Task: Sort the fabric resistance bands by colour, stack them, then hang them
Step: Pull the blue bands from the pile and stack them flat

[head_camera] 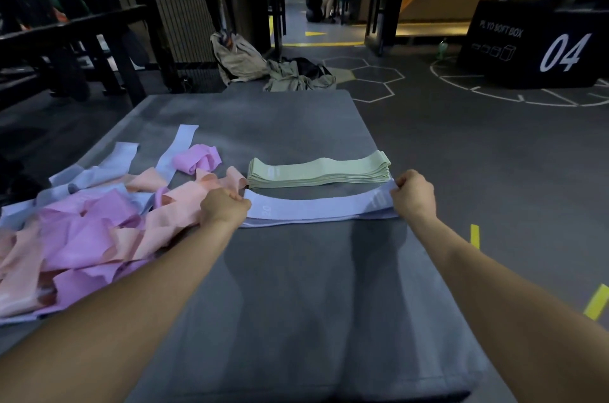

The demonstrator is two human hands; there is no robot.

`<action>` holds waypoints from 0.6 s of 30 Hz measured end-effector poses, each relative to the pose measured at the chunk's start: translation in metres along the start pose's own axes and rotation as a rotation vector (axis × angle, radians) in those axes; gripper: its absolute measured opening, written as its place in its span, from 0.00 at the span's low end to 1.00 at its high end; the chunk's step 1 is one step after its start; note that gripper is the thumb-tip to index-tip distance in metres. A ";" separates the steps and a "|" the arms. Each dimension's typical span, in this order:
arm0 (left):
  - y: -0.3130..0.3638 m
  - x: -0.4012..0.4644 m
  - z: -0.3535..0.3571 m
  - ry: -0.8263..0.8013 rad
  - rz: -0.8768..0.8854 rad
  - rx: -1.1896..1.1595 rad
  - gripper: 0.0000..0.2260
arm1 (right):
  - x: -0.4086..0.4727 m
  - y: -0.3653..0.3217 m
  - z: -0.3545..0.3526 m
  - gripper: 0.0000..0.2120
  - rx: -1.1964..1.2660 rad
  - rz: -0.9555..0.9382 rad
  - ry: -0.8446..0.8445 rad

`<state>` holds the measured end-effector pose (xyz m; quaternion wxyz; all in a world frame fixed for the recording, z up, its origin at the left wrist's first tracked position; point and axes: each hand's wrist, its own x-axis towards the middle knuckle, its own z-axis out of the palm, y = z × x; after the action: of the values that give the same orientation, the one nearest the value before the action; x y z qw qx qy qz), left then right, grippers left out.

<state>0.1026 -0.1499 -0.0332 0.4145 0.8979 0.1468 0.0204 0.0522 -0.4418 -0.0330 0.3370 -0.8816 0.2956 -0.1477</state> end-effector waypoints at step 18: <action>-0.026 0.026 -0.006 -0.301 0.415 0.109 0.32 | -0.024 -0.034 0.033 0.24 -0.208 -0.568 -0.265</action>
<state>0.1204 -0.1220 -0.0514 0.3696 0.9227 -0.1032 -0.0368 0.0631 -0.3899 -0.0353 0.2258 -0.9701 0.0048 -0.0888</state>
